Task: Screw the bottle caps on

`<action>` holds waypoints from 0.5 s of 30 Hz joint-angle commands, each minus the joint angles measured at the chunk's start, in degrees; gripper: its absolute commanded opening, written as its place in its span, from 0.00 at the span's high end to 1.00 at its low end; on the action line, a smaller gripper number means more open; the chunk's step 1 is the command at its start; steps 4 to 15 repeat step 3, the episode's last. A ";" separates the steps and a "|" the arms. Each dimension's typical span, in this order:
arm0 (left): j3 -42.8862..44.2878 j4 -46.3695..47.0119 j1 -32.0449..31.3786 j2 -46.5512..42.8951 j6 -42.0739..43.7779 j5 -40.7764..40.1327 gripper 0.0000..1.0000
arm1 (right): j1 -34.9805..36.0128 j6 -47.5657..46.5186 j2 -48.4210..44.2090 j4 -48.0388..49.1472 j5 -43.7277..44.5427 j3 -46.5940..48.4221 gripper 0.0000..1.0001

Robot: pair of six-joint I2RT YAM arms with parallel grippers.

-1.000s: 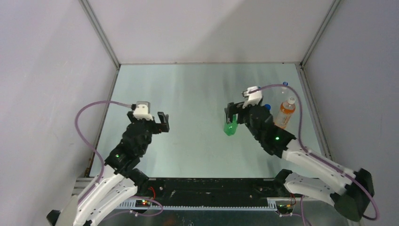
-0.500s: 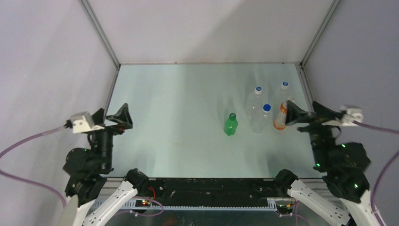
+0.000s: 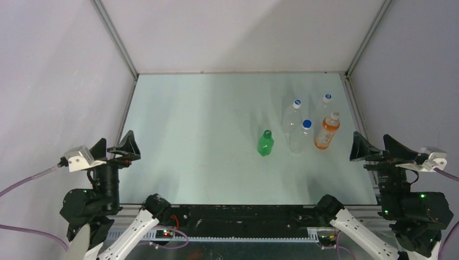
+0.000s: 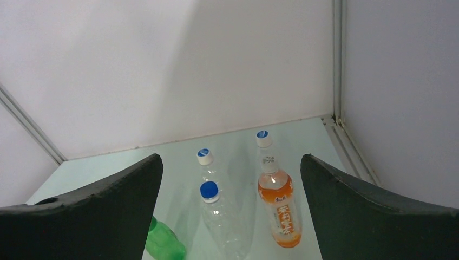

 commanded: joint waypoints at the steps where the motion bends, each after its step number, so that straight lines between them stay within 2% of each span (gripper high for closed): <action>1: -0.51 -0.45 0.34 -1.50 0.77 1.07 0.00 | 0.89 -1.26 -0.11 -2.60 2.39 0.81 0.01; 15: -0.77 -0.57 0.37 -1.67 0.89 1.76 0.00 | 1.51 -1.26 0.62 -2.86 3.36 0.81 0.01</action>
